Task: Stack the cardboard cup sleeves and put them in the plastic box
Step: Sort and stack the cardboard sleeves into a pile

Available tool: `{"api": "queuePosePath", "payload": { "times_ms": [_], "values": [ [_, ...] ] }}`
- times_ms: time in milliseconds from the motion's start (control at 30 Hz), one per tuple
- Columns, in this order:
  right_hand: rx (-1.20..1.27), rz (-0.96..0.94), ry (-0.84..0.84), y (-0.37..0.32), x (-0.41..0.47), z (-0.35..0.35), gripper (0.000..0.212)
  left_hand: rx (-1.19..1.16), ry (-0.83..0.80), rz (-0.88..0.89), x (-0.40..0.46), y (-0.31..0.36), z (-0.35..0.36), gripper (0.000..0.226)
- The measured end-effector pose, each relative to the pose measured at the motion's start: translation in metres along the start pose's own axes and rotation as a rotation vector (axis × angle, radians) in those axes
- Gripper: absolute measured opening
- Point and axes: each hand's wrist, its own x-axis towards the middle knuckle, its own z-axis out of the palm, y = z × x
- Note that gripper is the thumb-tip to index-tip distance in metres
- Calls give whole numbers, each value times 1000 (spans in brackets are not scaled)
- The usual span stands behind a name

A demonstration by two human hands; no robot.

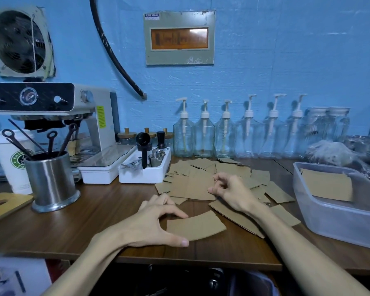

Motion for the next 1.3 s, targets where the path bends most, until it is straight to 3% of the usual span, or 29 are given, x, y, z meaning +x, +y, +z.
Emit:
{"api": "queuePosePath", "payload": {
  "times_ms": [133, 267, 433, 567, 667, 800, 1067, 1200, 1300],
  "values": [
    [19, -4, -6, 1, 0, 0, 18, -120, -3, -16, 4, -1, -2, 54],
    [12, 1, -11, -1, -1, -1, 18, -305, 162, 16, 22, -7, -1, 50],
    [1, 10, -24, -3, -4, -1, 18, -245, 402, -19, 50, -15, -6, 41],
    [1, 19, -39, -3, -5, -2, 17, -147, 470, -67, 62, -15, -9, 55],
    [9, 8, -63, -4, -5, -3, 16, -157, 439, -74, 66, -22, -5, 64],
    [21, -6, -98, -8, -6, 0, 22, -159, 356, -45, 69, -31, 2, 41],
    [89, -4, -21, -14, -10, -7, 17, -360, 408, -49, 68, -36, 1, 18],
    [3, 19, 163, -11, -6, -26, 17, -365, 454, -61, 69, -34, -2, 19],
    [-168, 57, 140, -3, -2, -46, 23, -303, 432, -97, 69, -38, -1, 34]
  ]
}}
